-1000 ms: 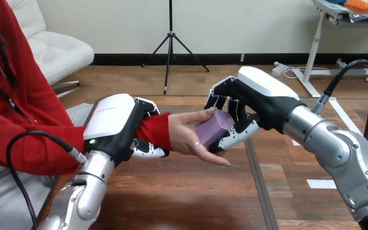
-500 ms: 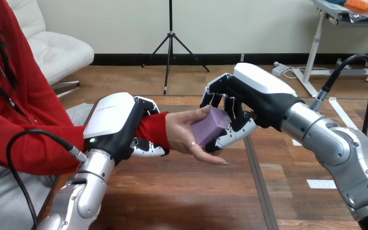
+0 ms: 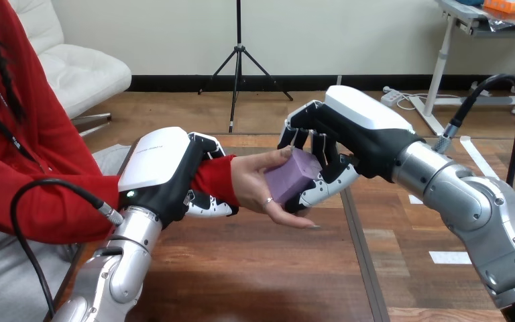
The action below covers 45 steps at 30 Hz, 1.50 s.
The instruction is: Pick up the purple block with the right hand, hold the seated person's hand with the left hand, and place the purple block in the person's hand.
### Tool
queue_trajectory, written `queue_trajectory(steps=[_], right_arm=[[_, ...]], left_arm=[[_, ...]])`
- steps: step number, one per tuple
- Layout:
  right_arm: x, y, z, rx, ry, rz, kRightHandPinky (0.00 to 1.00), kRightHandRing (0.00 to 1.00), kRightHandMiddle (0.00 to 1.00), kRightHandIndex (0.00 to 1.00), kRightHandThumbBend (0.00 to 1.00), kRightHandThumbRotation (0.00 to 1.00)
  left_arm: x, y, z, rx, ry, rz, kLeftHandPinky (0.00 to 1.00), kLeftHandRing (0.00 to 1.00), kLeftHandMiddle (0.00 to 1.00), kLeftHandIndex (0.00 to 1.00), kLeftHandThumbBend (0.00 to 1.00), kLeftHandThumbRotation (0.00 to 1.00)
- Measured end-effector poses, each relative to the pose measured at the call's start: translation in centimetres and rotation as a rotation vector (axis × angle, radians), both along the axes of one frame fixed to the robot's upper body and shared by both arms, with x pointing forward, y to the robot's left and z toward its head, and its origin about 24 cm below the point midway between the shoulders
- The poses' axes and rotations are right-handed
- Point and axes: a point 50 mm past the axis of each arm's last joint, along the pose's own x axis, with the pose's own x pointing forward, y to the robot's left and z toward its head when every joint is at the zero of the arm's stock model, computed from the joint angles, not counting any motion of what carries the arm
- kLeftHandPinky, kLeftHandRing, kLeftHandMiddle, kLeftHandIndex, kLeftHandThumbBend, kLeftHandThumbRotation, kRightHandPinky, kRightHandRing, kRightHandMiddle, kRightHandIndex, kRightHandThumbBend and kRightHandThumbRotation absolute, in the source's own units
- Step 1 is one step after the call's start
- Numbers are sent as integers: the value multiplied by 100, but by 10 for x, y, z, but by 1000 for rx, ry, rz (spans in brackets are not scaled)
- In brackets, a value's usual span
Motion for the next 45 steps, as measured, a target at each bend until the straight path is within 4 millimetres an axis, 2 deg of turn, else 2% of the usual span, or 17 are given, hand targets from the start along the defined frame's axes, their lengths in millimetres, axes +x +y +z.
queue_trajectory(steps=[5,17,23,34,41,45], right_arm=[[-1,1,2,0,-6,8,27,32,39,44,69,0],[-2,2,4,0,3,16,34,41,46,49,71,0],[-2,2,4,2,23,13,37,44,49,52,73,1],[-2,0,4,21,38,14,41,48,53,56,72,16],[-2,-3,6,30,26,18,42,49,54,58,69,26],[-2,-5,8,38,21,17,44,51,56,60,68,37]], left_arm=[[0,0,0,-1,-1,-1,33,37,42,42,73,0],[2,-2,2,0,-5,-6,34,40,46,46,78,0],[3,-3,4,4,-2,-18,37,45,51,51,80,8],[3,-5,9,-24,1,-44,42,53,58,58,81,25],[2,-4,12,-35,6,-66,44,55,60,59,78,31],[2,-4,14,-41,9,-78,45,56,61,59,77,33]])
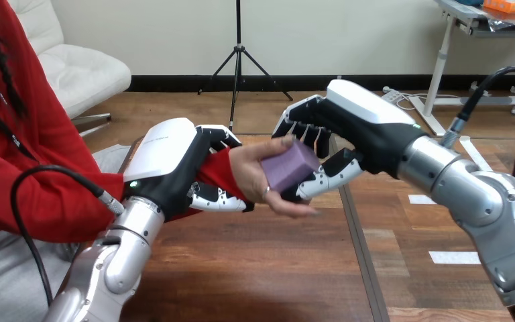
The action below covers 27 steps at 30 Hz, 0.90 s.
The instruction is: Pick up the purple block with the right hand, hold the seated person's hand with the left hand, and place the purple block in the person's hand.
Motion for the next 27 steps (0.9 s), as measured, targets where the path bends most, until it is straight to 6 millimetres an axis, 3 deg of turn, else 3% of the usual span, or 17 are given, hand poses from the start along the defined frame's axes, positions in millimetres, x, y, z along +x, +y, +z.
queue_trajectory(steps=[8,27], right_arm=[[0,-4,1,12,-9,-16,47,56,61,63,69,56],[-4,-13,-17,39,29,-44,53,62,68,69,81,83]], left_arm=[[-2,-1,4,-6,-6,-16,47,57,62,60,76,33],[-13,-7,13,-72,-23,-67,52,61,65,62,73,36]])
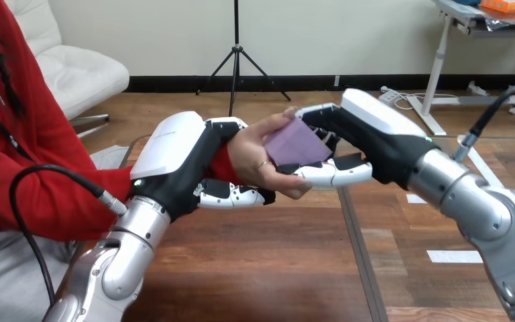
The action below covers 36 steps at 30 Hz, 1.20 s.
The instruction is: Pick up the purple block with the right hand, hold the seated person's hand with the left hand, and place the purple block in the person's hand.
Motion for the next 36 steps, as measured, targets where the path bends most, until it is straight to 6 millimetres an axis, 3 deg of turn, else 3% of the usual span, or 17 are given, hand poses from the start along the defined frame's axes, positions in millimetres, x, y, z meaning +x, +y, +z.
queue_trajectory(steps=[10,19,25,36], right_arm=[[-3,-3,-7,12,28,-8,52,62,69,71,87,91],[-6,-5,-13,47,56,-10,52,63,69,71,92,98],[-8,-8,-16,68,71,-19,54,64,70,72,94,100],[-12,-16,-24,104,110,-48,56,66,71,73,98,100]], left_arm=[[-6,2,-2,-21,22,-28,57,67,69,65,76,42],[-11,5,0,-29,35,-54,61,72,74,71,90,50],[-16,6,-1,-48,41,-67,64,73,76,74,98,55],[-23,8,-7,-60,65,-78,68,76,78,79,100,66]])
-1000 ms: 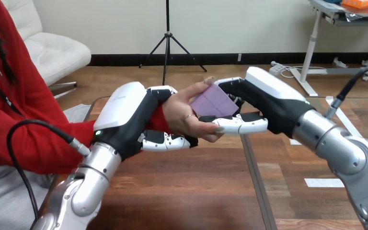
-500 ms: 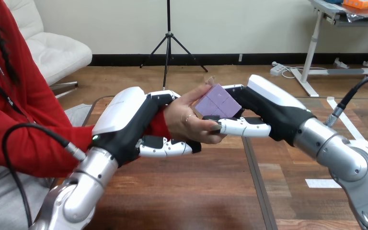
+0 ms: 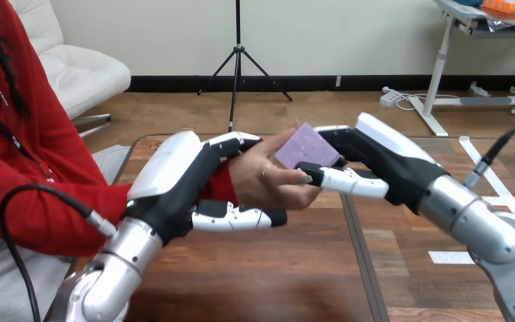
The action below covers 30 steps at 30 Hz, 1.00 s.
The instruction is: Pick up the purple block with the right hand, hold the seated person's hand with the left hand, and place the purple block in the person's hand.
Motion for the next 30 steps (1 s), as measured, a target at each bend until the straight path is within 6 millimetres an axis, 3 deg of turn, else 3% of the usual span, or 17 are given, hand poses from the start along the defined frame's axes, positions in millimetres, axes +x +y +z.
queue_trajectory(steps=[11,30], right_arm=[[-5,-6,-10,11,47,-33,56,65,69,75,98,100],[-11,-16,-16,42,70,-71,56,64,70,76,100,100]], left_arm=[[-5,2,-5,-6,26,-7,74,79,80,81,100,74],[-10,4,-8,-20,33,-24,76,80,81,82,100,89]])
